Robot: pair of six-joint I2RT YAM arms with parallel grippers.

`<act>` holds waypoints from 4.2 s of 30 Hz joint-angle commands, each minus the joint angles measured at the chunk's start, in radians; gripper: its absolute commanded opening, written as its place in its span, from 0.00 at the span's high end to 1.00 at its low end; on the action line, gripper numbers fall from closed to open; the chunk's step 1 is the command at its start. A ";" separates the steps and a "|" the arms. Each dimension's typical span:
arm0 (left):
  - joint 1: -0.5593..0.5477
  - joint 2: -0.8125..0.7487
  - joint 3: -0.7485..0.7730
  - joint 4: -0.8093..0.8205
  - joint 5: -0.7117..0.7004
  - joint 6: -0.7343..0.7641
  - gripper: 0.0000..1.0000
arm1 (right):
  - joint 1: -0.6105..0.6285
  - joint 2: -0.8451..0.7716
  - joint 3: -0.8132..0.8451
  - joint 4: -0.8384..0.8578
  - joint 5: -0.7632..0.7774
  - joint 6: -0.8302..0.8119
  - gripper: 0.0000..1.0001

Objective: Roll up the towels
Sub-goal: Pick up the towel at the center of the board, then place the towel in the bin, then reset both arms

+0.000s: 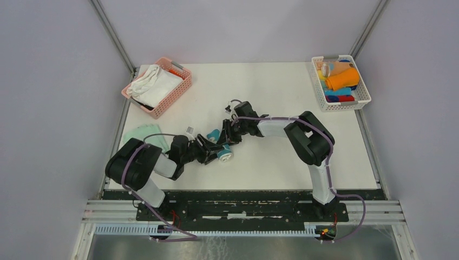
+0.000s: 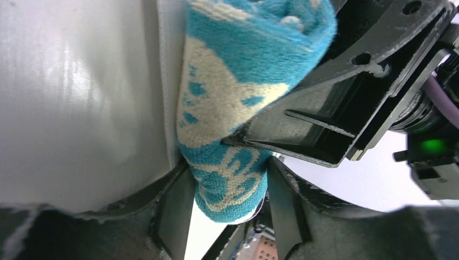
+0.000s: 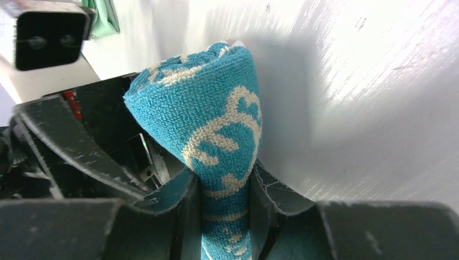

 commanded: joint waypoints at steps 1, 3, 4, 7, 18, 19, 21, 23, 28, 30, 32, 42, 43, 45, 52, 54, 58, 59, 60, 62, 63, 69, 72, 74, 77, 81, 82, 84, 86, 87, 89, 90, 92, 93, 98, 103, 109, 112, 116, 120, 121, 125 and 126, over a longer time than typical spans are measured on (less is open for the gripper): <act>-0.004 -0.150 0.034 -0.387 -0.109 0.194 0.38 | 0.030 -0.024 0.026 -0.181 0.086 -0.080 0.70; -0.004 -0.278 0.068 -0.547 -0.158 0.263 0.34 | 0.013 -0.044 0.027 -0.189 0.115 -0.076 0.75; -0.004 -0.349 0.094 -0.648 -0.197 0.305 0.33 | 0.000 -0.057 0.026 -0.190 0.131 -0.072 0.76; -0.003 -0.552 0.189 -0.943 -0.350 0.420 0.31 | -0.055 -0.093 0.002 -0.161 0.142 -0.043 0.80; -0.003 -0.894 0.591 -1.467 -0.748 0.744 0.12 | -0.444 -0.276 -0.090 -0.012 0.088 0.111 0.86; -0.003 -0.898 0.619 -1.480 -0.761 0.782 0.12 | -0.498 -0.297 -0.089 -0.006 0.088 0.123 0.86; -0.003 -0.900 0.663 -1.488 -0.786 0.859 0.11 | -0.629 -0.334 -0.078 0.001 0.097 0.144 0.86; -0.002 -0.899 0.685 -1.474 -0.817 0.912 0.09 | -0.737 -0.363 -0.062 0.010 0.117 0.166 0.86; -0.002 -0.898 0.676 -1.406 -0.893 0.986 0.04 | -0.987 -0.362 0.000 0.068 0.123 0.260 0.86; -0.003 -0.903 0.649 -1.376 -0.909 0.995 0.02 | -1.066 -0.346 0.024 0.100 0.137 0.305 0.86; -0.004 -0.906 0.619 -1.354 -0.916 0.998 0.02 | -1.126 -0.329 0.054 0.114 0.159 0.329 0.86; -0.005 -0.896 0.569 -1.330 -0.935 1.011 0.02 | -1.194 -0.227 0.088 0.151 0.405 0.423 0.86; -0.006 -0.896 0.566 -1.331 -0.936 1.010 0.02 | -1.195 -0.212 0.087 0.154 0.417 0.434 0.86; -0.008 -0.897 0.564 -1.332 -0.933 1.009 0.02 | -1.195 -0.182 0.080 0.154 0.434 0.447 0.86; -0.015 -0.898 0.560 -1.329 -0.939 1.012 0.02 | -1.183 -0.104 0.117 0.030 0.497 0.397 0.83; -0.018 -0.897 0.559 -1.329 -0.939 1.012 0.02 | -1.173 -0.060 0.168 -0.035 0.480 0.378 0.80; -0.017 -0.903 0.557 -1.332 -0.947 1.012 0.02 | -1.138 -0.025 0.258 -0.211 0.540 0.321 0.75; -0.018 -0.905 0.558 -1.332 -0.948 1.013 0.02 | -1.130 -0.021 0.278 -0.251 0.559 0.310 0.75; -0.017 -0.907 0.557 -1.332 -0.950 1.012 0.02 | -1.125 -0.019 0.293 -0.278 0.574 0.302 0.74; -0.017 -0.913 0.556 -1.332 -0.950 1.012 0.02 | -1.120 -0.008 0.336 -0.342 0.592 0.287 0.69; -0.018 -0.915 0.555 -1.332 -0.952 1.012 0.02 | -1.119 0.002 0.361 -0.372 0.593 0.279 0.66; -0.022 -0.929 0.553 -1.335 -0.961 1.014 0.02 | -1.120 -0.008 0.439 -0.468 0.604 0.242 0.43; -0.024 -0.936 0.553 -1.337 -0.965 1.014 0.02 | -1.119 -0.023 0.467 -0.497 0.609 0.232 0.34; -0.027 -0.939 0.552 -1.337 -0.965 1.015 0.02 | -1.119 -0.031 0.487 -0.517 0.609 0.229 0.30; -0.029 -0.943 0.550 -1.337 -0.969 1.015 0.02 | -1.119 -0.046 0.506 -0.540 0.614 0.224 0.26; -0.031 -0.952 0.549 -1.338 -0.976 1.016 0.02 | -1.119 -0.091 0.509 -0.564 0.621 0.214 0.21; -0.031 -0.954 0.550 -1.339 -0.978 1.015 0.02 | -1.119 -0.107 0.506 -0.572 0.623 0.208 0.21; -0.031 -0.959 0.551 -1.341 -0.979 1.010 0.02 | -1.123 -0.147 0.493 -0.586 0.630 0.192 0.02; -0.031 -0.966 0.552 -1.344 -0.982 1.004 0.01 | -1.132 -0.204 0.458 -0.586 0.625 0.172 0.00; -0.032 -0.970 0.554 -1.346 -0.981 1.000 0.01 | -1.139 -0.239 0.434 -0.587 0.619 0.156 0.00; -0.032 -0.981 0.558 -1.349 -0.978 0.991 0.00 | -1.148 -0.313 0.387 -0.591 0.610 0.110 0.00; -0.033 -0.986 0.561 -1.351 -0.976 0.988 0.00 | -1.153 -0.354 0.360 -0.596 0.603 0.078 0.00; -0.032 -0.998 0.571 -1.359 -0.975 0.980 0.01 | -1.159 -0.440 0.305 -0.610 0.581 0.013 0.00; -0.032 -1.004 0.578 -1.366 -0.974 0.975 0.01 | -1.162 -0.487 0.273 -0.615 0.562 -0.020 0.00; -0.032 -1.055 0.604 -1.395 -0.952 0.968 0.01 | -1.167 -0.761 0.047 -0.564 0.446 -0.096 0.00; -0.033 -1.131 0.607 -1.434 -0.943 0.975 0.01 | -1.147 -1.039 -0.107 -0.503 0.360 -0.114 0.00; -0.032 -1.229 0.577 -1.446 -0.956 0.944 0.01 | -0.961 -1.120 -0.109 -0.608 0.411 -0.252 0.00; -0.032 -1.261 0.558 -1.448 -0.960 0.920 0.01 | -0.881 -1.177 -0.167 -0.577 0.444 -0.291 0.00; -0.032 -1.268 0.522 -1.447 -0.971 0.916 0.01 | -0.824 -1.212 -0.211 -0.561 0.456 -0.315 0.00; -0.032 -1.256 0.477 -1.441 -0.979 0.918 0.01 | -0.796 -1.233 -0.254 -0.545 0.444 -0.335 0.00; -0.032 -1.251 0.474 -1.438 -0.975 0.918 0.01 | -0.792 -1.237 -0.260 -0.542 0.443 -0.340 0.00; -0.032 -1.224 0.474 -1.430 -0.974 0.930 0.01 | -0.784 -1.251 -0.280 -0.538 0.437 -0.355 0.00; -0.031 -1.218 0.473 -1.429 -0.972 0.932 0.01 | -0.782 -1.253 -0.283 -0.539 0.436 -0.360 0.00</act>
